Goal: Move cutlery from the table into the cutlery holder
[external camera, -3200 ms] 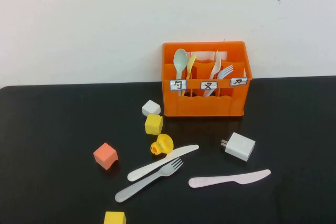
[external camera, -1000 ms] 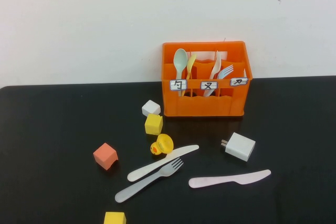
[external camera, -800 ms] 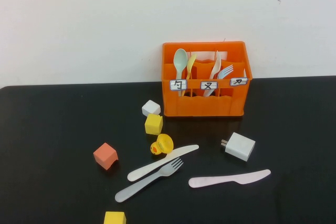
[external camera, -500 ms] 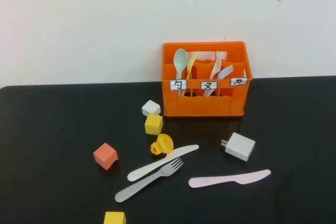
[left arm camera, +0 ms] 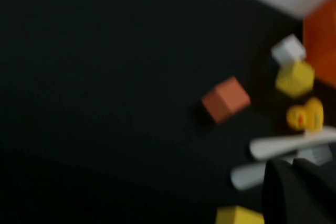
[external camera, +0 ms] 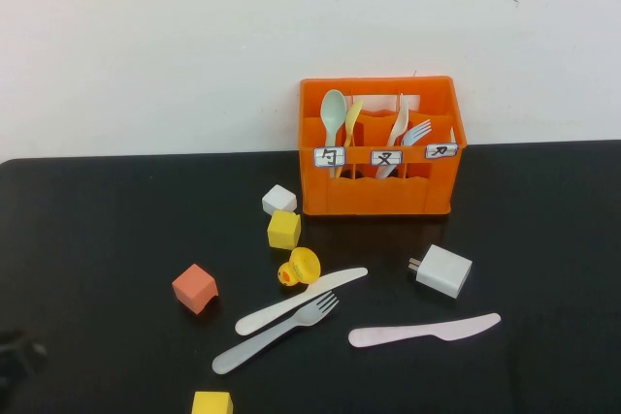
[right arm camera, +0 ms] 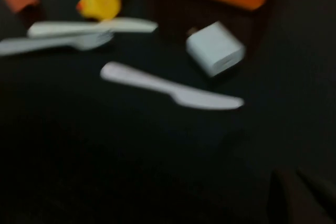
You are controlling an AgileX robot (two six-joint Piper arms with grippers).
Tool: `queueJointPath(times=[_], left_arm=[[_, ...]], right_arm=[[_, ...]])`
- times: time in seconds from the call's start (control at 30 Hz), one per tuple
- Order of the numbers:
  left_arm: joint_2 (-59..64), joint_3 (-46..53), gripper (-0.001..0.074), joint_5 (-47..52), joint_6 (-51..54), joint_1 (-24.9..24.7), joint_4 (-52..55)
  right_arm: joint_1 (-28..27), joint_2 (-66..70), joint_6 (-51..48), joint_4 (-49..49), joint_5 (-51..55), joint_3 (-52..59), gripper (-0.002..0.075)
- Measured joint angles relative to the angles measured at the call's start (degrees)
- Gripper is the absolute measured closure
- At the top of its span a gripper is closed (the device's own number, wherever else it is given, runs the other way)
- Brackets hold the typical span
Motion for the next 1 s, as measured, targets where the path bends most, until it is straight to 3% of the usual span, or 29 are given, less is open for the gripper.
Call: queueJointPath(times=[0.2, 0.37, 0.6, 0.8, 1.0], left_arm=[[9.9, -3.8, 0.0736, 8.4, 26.4, 0.0, -22.8], [19.0, -5.9, 0.0736, 13.1, 37.9, 0.0, -34.2], [26.5, -7.6, 0.0736, 18.1, 48.5, 0.0, -43.9], [27.1, -7.8, 0.0736, 18.7, 50.5, 0.0, -45.5], [27.1, -7.8, 0.0736, 18.7, 50.9, 0.0, -45.7]], right_arm=[[0.1, 13.3, -8.9, 3.2, 3.2, -3.6, 0.0728], [3.7, 23.9, -11.3, 3.4, 1.2, -6.3, 0.0728], [16.8, 36.9, -11.5, 4.0, -5.7, -11.3, 0.0728], [26.7, 50.1, -11.5, 5.2, -12.1, -20.9, 0.0728], [31.0, 63.5, -11.5, 5.7, -13.2, -33.1, 0.0728]])
